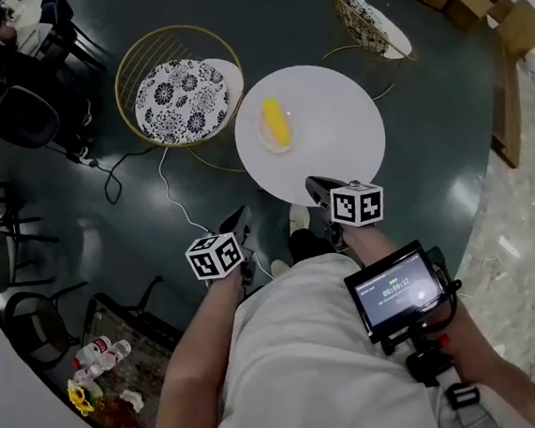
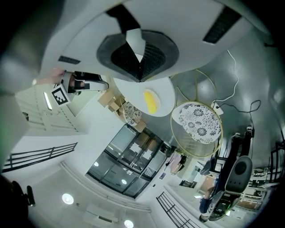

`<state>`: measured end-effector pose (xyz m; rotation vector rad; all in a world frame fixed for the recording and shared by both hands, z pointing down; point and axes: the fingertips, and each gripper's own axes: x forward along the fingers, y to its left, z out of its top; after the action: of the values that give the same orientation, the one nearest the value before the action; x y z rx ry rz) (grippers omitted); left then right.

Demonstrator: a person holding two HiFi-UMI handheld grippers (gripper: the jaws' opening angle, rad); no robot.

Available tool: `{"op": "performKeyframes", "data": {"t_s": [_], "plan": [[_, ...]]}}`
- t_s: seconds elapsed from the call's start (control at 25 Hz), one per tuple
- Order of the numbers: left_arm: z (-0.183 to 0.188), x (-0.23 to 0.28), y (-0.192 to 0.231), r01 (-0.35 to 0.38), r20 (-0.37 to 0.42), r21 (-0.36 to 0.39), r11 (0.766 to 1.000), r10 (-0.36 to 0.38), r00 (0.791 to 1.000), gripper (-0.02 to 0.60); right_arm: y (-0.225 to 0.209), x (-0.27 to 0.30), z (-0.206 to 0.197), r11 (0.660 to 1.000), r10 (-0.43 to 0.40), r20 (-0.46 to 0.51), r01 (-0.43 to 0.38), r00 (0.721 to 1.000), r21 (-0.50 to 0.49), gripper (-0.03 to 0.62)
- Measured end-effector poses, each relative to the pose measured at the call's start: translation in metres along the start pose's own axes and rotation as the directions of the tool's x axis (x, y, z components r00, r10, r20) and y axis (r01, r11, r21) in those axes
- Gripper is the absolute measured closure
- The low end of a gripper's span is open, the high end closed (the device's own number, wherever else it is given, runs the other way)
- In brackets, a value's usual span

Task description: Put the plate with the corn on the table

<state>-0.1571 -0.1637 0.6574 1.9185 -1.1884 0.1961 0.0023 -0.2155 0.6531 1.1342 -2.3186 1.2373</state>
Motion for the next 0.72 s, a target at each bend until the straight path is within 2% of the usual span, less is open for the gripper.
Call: {"op": "performKeyframes", "data": {"t_s": [0.12,0.44,0.72], "plan": [[0.001,-0.011,-0.013,0.021,0.013,0.028,0.999,-0.021,1.0,0.574,0.016,-0.016,0.004,0.999,0.024,0.026,-0.024,0.999,-0.024,0.587],[0.031,-0.043,-0.055,0.096,0.095,0.137,0.986,-0.109,0.989,0.574,0.059,-0.056,0.018,0.992,0.095,0.11,-0.085,0.989,-0.094,0.588],[0.027,-0.068,-0.075,0.132,0.126,0.158,0.978,-0.153,0.98,0.574,0.079,-0.092,0.007,0.989,0.135,0.159,-0.123,0.978,-0.083,0.587]]}}
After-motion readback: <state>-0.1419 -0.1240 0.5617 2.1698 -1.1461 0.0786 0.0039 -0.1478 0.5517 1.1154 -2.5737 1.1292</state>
